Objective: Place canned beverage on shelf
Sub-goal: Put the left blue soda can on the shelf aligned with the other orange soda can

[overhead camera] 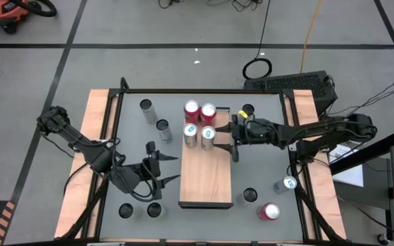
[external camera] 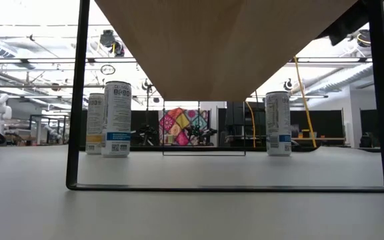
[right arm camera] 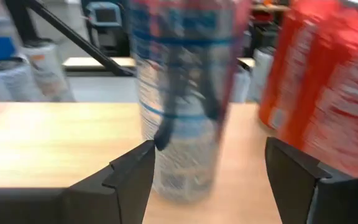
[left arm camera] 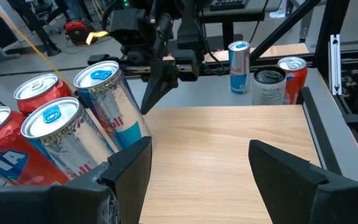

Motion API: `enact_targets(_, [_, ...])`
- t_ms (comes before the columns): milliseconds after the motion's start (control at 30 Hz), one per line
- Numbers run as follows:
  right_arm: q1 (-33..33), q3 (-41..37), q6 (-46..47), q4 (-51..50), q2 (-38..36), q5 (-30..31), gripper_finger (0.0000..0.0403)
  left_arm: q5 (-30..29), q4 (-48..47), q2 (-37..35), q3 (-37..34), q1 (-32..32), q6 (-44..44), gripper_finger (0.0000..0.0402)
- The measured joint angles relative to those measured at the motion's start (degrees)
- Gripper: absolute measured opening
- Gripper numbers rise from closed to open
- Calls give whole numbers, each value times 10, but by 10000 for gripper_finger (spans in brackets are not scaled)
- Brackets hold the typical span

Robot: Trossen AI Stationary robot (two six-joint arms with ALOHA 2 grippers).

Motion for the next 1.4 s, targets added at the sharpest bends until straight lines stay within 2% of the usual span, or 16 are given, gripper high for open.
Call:
enact_targets(133, [13, 0, 17, -46, -20, 45, 238, 0, -2, 0, 0, 0, 0, 261])
enact_targets(300, [43, 0, 29, -51, -29, 51, 236, 0, -5, 8, 0, 0, 0, 261])
enact_targets(400, [68, 0, 29, -60, -30, 85, 222, 0, -6, 16, 0, 0, 0, 261])
enact_targets(500, [88, 0, 29, -68, -29, 107, 191, 0, -14, 23, 0, 0, 0, 261])
enact_targets(767, [103, 0, 12, -48, -26, 105, 82, 0, -14, 26, 0, 5, 1, 261])
enact_targets(967, [94, -1, -7, -30, -5, 103, 30, -14, -13, 26, 0, 6, 5, 261])
enact_targets(1133, [86, -1, -18, 0, 13, 89, 14, -15, -13, 26, 0, 6, 4, 261])
enact_targets(1400, [73, -1, -15, 12, 22, 90, 13, -16, -13, 26, 0, 5, 1, 261])
